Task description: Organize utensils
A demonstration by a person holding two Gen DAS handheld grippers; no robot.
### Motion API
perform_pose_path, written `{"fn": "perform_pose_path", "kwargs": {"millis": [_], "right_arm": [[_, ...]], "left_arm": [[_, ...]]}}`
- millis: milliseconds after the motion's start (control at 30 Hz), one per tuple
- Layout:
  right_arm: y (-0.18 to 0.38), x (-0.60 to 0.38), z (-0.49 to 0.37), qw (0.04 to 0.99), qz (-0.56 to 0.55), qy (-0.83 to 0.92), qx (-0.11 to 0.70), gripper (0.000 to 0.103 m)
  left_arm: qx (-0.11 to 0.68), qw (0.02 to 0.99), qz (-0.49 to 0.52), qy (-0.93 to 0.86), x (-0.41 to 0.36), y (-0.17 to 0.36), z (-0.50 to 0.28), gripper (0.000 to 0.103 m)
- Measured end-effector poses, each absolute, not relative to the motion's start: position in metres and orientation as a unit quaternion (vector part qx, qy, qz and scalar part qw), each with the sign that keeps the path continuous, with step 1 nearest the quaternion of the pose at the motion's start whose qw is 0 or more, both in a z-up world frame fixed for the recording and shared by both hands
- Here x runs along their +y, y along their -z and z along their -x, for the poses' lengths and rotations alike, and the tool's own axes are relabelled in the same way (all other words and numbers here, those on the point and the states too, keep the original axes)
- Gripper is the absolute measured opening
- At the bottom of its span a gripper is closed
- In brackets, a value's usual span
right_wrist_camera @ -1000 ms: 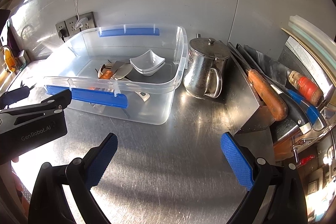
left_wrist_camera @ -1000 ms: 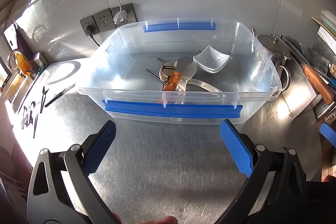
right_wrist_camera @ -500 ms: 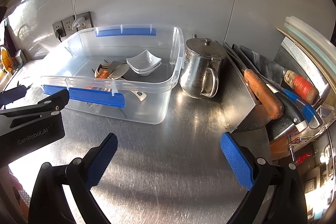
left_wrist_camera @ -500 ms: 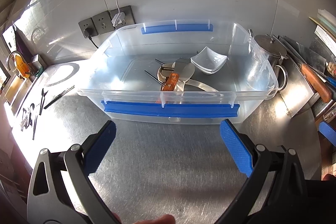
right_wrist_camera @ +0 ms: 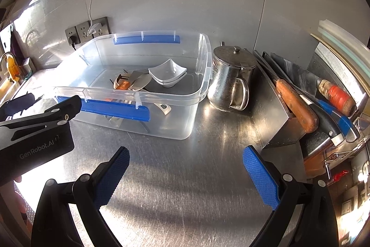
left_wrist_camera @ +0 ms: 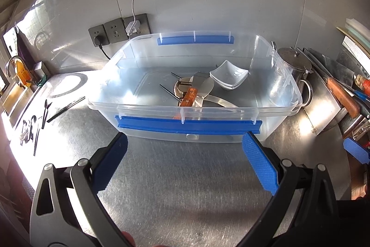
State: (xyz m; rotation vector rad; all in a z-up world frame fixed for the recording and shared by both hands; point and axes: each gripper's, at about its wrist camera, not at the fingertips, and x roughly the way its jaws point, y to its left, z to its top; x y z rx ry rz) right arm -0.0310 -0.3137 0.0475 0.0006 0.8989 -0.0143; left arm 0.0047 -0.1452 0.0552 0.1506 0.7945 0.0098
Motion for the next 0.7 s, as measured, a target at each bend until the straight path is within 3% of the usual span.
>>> {"fn": "perform_pose_path", "kwargs": {"millis": [700], "right_arm": [[-0.034,-0.306,0.024,0.893,-0.001,0.002,0.451,0.098]], "left_arm": [[0.401,0.912,-0.083,-0.02,-0.133,-0.04,-0.009,0.095]]}}
